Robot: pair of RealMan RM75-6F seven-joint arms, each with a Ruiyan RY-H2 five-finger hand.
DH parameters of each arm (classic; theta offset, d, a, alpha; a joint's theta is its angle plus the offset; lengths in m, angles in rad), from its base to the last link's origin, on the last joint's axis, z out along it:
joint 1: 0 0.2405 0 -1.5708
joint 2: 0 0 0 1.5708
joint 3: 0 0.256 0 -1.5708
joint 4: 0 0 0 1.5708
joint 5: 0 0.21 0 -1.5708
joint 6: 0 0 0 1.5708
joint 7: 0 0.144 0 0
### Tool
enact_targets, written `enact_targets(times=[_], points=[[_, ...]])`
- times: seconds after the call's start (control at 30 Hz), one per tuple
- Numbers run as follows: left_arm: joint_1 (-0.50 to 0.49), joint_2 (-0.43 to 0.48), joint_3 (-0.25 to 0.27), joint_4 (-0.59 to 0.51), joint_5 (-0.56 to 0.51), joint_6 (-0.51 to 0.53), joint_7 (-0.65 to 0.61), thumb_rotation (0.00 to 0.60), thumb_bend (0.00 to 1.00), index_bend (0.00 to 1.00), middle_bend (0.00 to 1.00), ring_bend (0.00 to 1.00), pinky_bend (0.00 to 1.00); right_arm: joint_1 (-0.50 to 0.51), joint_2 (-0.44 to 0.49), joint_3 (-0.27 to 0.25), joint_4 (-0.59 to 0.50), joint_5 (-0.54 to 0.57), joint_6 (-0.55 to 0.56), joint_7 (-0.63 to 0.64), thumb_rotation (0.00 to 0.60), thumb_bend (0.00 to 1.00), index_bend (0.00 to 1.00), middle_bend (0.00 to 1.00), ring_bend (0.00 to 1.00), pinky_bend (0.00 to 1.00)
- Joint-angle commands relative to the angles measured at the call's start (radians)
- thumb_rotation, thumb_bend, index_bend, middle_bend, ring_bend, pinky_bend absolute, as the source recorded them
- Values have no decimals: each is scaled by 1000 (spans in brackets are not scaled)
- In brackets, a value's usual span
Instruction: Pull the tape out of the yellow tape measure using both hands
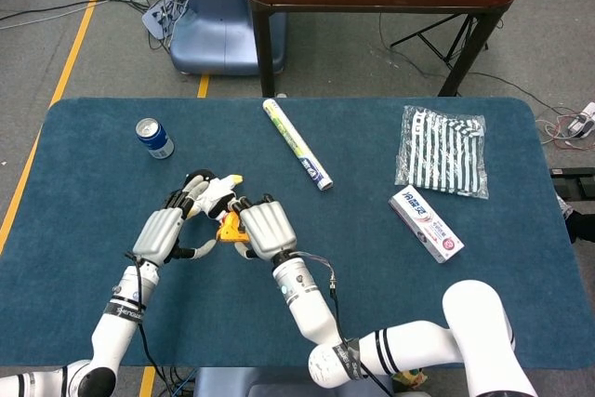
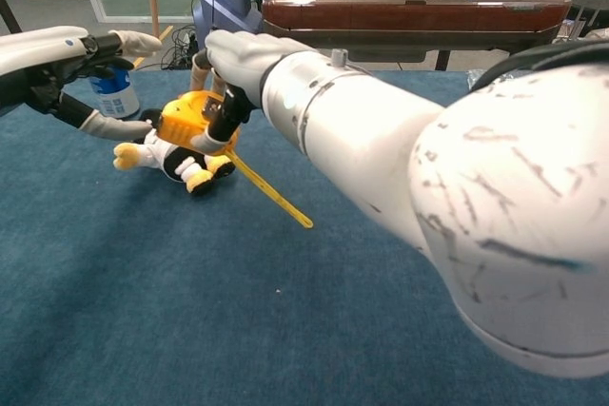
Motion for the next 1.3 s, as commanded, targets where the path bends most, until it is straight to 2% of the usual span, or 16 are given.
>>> enact_targets(times=[0.03, 0.47, 1.3], points=[[-1, -1, 3, -4, 2, 3, 1, 600, 220, 0, 0, 0, 0, 4, -6, 4, 8, -1, 3, 1, 600, 540, 513, 516, 436, 227], [-6, -1, 11, -32, 4, 20, 13, 600, 220, 0, 0, 0, 0, 24, -42, 18, 67, -1, -9, 9, 600, 541, 513, 516, 436, 227], [-16, -7, 24, -35, -10, 20, 18, 600, 218, 0, 0, 0, 0, 41, -62, 31, 97, 13, -23, -9, 600, 540, 513, 516, 436, 227]])
